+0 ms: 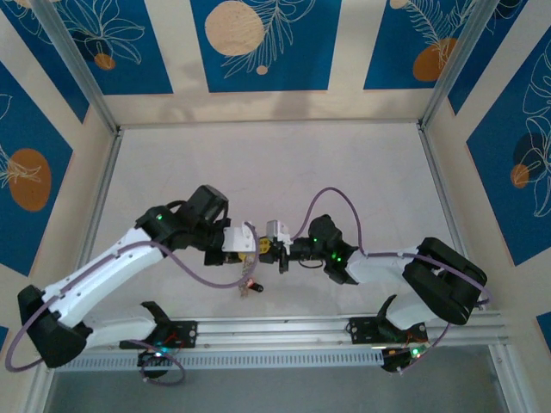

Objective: Put the keys on the keyring

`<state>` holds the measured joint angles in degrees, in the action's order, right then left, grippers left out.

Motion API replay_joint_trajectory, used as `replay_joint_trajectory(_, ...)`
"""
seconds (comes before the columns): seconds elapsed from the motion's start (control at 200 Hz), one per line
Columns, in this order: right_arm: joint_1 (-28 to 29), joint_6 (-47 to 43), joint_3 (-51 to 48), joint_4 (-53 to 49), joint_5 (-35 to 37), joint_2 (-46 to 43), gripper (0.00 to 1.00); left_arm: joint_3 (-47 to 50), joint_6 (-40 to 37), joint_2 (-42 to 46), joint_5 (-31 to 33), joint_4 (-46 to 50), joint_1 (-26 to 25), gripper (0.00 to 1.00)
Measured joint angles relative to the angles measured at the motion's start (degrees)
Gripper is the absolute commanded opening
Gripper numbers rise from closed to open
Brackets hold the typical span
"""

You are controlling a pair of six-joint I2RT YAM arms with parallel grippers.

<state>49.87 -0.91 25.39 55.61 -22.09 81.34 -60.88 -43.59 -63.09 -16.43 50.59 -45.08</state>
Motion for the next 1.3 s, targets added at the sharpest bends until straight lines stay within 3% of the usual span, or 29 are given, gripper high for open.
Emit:
replay_joint_trajectory(0.33,-0.39,-0.26,-3.72,5.29,-0.04,-1.77,0.00,6.21,1.49,6.16,-1.46,-6.14,0.35,0.32)
replay_joint_trajectory(0.575,-0.39,-1.07,-3.78,7.04,-0.26,-2.05,0.00,13.75,5.18,8.44,-0.90,-17.22,0.35,0.31)
replay_joint_trajectory(0.955,-0.61,-2.58,-3.82,6.45,-0.42,-2.82,0.00,14.29,5.33,8.39,0.20,-21.22,0.46,0.00)
replay_joint_trajectory(1.3,-0.76,-3.39,-4.55,6.60,0.22,-3.58,0.00,14.25,2.73,7.06,-0.48,-20.90,0.46,0.00)
